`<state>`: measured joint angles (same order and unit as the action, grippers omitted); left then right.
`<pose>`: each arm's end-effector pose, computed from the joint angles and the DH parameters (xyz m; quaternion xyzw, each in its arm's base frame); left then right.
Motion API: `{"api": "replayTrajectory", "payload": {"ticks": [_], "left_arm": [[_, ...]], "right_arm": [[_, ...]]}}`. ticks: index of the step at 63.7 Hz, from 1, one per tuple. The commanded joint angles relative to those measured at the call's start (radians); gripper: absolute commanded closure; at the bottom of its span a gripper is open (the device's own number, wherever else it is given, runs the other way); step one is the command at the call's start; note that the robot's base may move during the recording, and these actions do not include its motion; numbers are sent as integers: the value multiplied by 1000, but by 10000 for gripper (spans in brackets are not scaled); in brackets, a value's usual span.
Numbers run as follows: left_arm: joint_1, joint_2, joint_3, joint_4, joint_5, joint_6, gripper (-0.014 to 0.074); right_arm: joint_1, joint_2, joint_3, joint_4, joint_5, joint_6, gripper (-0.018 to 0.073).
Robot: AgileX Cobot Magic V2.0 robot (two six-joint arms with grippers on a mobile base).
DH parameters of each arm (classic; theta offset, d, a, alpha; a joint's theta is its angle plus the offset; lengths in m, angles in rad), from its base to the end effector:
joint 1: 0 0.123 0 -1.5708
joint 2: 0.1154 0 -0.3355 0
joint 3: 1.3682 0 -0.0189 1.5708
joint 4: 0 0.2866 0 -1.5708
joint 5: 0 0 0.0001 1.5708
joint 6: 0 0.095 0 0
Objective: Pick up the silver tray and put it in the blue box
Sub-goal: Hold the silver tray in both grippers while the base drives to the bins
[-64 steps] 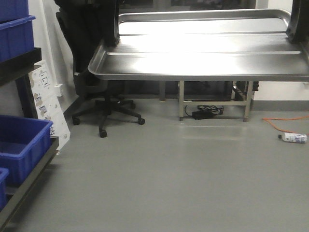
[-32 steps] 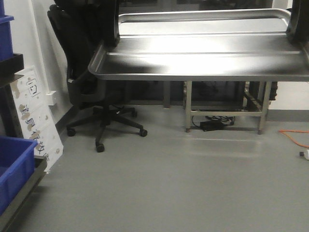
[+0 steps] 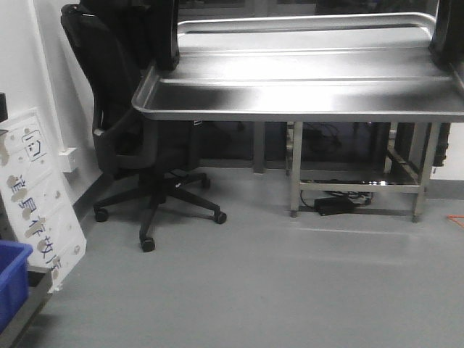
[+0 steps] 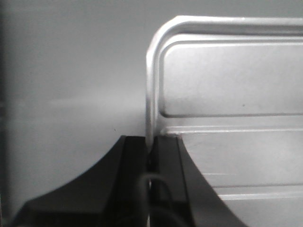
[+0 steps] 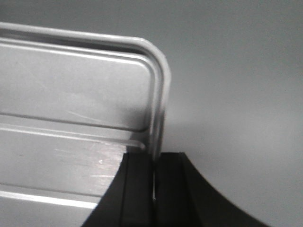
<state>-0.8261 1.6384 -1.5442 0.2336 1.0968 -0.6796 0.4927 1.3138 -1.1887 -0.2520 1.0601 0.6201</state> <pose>0.2790 -0.2738 0.3872 0.0984 0.9616 -0.0745 0.2451 0.2592 0.1157 0.3812 0.0274 0.9647 0.0200 0.2612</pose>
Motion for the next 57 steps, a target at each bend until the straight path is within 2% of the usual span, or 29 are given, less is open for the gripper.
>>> {"api": "replayTrajectory", "payload": {"ticks": [1, 57], "left_arm": [[-1, -47, -28, 31, -13, 10, 701], [-1, -47, -28, 31, -13, 10, 701]], "right_arm": [[-1, -28, -36, -52, -28, -26, 503], [-1, -28, -36, -52, -28, -26, 503]]}}
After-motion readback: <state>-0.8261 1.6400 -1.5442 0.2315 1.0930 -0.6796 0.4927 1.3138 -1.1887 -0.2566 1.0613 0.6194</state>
